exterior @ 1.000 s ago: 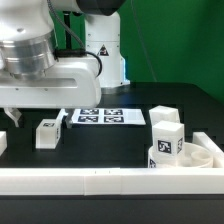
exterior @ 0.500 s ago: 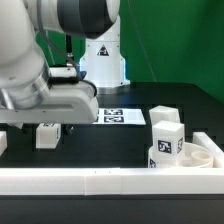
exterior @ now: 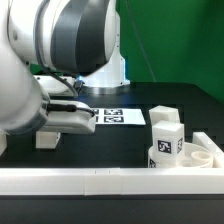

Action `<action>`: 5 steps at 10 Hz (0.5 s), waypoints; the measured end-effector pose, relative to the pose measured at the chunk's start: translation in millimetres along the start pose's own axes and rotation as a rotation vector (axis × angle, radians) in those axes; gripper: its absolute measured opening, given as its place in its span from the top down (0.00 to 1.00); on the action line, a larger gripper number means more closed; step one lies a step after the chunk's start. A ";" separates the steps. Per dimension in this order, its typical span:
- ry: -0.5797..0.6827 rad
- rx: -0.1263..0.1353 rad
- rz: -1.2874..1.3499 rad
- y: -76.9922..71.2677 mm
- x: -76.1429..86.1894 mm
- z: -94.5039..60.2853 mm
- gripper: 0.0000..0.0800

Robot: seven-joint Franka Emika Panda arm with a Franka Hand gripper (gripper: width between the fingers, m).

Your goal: Assemble stool

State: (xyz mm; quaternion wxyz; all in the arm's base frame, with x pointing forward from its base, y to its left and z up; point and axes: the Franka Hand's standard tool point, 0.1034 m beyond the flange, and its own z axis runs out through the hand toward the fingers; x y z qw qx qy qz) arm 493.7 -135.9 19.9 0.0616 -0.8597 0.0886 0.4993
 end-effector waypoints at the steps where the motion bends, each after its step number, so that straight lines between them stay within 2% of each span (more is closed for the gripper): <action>1: -0.047 0.001 0.001 1.9 3.5 1.0 0.19; 3: -0.004 -0.013 -0.014 -4.9 7.4 -6.5 0.19; 5: 0.005 -0.012 -0.016 -6.0 5.3 -8.4 0.19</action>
Offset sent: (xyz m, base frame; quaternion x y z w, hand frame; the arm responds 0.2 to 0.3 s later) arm 0.0021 0.0178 0.0090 0.0062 0.0253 -0.0302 0.9992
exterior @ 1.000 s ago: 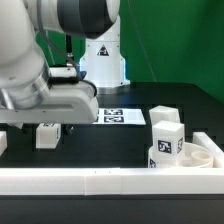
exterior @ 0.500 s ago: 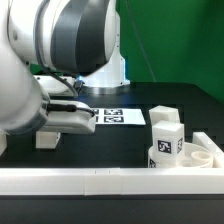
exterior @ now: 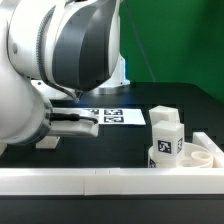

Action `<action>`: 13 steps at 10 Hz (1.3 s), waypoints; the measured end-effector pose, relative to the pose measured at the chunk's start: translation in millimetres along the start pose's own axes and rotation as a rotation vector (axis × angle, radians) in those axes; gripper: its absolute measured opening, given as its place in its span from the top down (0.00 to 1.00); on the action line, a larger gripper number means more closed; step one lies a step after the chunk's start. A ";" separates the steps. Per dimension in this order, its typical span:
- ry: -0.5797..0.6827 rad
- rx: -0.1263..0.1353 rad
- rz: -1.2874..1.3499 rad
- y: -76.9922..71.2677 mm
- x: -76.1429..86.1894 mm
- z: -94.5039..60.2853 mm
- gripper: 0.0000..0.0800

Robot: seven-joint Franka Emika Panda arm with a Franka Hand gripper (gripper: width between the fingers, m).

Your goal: Assemble stool

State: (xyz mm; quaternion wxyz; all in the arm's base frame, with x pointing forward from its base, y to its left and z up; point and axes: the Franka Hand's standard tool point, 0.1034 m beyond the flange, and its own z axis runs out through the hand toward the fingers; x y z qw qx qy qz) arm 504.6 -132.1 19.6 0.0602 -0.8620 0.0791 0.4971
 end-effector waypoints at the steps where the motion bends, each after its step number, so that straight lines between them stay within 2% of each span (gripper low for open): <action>1: 0.001 0.000 0.001 0.6 0.5 0.2 0.19; 3: 0.015 -0.001 0.002 2.3 3.4 -0.1 0.58; 6: 0.024 -0.002 -0.004 2.7 3.3 0.1 0.58; 7: 0.018 -0.002 -0.003 -1.1 -2.2 -3.5 0.58; 9: 0.031 -0.008 -0.010 -15.5 -20.9 -23.4 0.58; 11: 0.055 -0.015 0.046 -35.1 -46.7 -48.5 0.58; 13: 0.093 -0.017 0.130 -55.8 -59.2 -66.5 0.58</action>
Offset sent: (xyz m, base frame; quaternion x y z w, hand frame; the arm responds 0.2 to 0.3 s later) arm -0.0013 0.0013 -0.0059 0.0073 0.0092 -0.0068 0.9999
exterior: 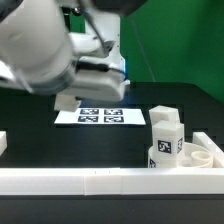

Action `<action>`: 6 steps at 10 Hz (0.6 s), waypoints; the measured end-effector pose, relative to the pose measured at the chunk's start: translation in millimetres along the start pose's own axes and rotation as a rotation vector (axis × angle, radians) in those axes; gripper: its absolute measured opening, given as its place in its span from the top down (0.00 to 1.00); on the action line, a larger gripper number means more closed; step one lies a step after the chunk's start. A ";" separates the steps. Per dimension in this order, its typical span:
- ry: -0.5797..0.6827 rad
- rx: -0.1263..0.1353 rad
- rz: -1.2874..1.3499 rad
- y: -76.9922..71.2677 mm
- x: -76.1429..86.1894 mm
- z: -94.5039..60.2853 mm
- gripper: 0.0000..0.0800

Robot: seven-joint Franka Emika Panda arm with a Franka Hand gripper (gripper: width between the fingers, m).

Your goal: Assemble stool

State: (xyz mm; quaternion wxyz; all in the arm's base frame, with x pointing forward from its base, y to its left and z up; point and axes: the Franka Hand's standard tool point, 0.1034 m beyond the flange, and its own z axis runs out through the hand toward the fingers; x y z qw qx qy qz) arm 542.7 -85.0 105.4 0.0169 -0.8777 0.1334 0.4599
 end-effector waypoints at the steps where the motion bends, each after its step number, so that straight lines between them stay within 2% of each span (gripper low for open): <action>1: 0.017 0.001 -0.007 2.8 5.2 0.4 0.58; 4: 0.047 0.002 -0.006 2.8 9.7 -2.1 0.58; 5: 0.144 0.000 -0.001 -4.6 20.6 -14.5 0.58; 6: 0.215 0.002 -0.001 -17.2 12.7 -24.2 0.58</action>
Offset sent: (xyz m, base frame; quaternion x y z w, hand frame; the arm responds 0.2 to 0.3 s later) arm 0.0000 0.0000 0.0000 0.0000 0.0000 0.0000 1.0000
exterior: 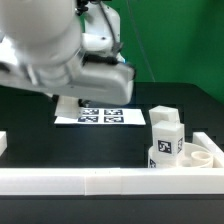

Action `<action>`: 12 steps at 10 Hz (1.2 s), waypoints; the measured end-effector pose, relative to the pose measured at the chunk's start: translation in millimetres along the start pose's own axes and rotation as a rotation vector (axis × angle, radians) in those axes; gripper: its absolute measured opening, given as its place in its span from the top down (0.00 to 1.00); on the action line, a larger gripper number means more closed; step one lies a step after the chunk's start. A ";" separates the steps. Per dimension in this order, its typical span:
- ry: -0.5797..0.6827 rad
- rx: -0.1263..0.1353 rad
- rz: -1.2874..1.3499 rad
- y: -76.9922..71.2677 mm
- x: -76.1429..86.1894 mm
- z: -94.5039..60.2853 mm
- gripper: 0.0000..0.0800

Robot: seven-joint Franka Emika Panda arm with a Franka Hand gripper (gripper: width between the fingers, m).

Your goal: Assemble stool

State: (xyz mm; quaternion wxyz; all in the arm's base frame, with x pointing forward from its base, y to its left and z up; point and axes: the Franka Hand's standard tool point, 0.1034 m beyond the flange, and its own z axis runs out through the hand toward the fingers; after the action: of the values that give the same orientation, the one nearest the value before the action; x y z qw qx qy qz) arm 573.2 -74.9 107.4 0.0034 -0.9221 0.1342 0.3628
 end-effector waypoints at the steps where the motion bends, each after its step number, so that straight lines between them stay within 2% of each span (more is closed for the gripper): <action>1: 0.094 0.009 -0.004 -11.4 -5.5 -11.4 0.58; 2: 0.180 0.025 -0.012 -15.5 -9.4 -18.0 0.58; 3: 0.215 0.033 -0.008 -13.4 -8.0 -13.5 0.58; 4: 0.301 0.039 -0.009 -15.5 1.6 -18.4 0.58; 5: 0.389 0.048 -0.013 -19.0 3.3 -22.2 0.58; 6: 0.417 0.055 -0.015 -20.4 -0.6 -19.8 0.58; 7: 0.528 0.073 0.001 -33.5 -0.9 -29.1 0.58; 8: 0.577 0.085 0.005 -47.3 -10.3 -32.4 0.58; 10: 0.757 0.133 0.035 -78.3 -19.0 -54.1 0.58; 12: 0.900 0.147 0.023 -83.3 -14.8 -53.0 0.58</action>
Offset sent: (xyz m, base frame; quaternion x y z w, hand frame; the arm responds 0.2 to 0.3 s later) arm 0.0000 0.0000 0.0000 0.0000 0.1938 0.0000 0.9810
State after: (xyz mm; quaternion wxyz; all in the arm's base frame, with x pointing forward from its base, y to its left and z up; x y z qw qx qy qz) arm 619.1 3.5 148.8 0.0061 -0.9838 0.1578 -0.0844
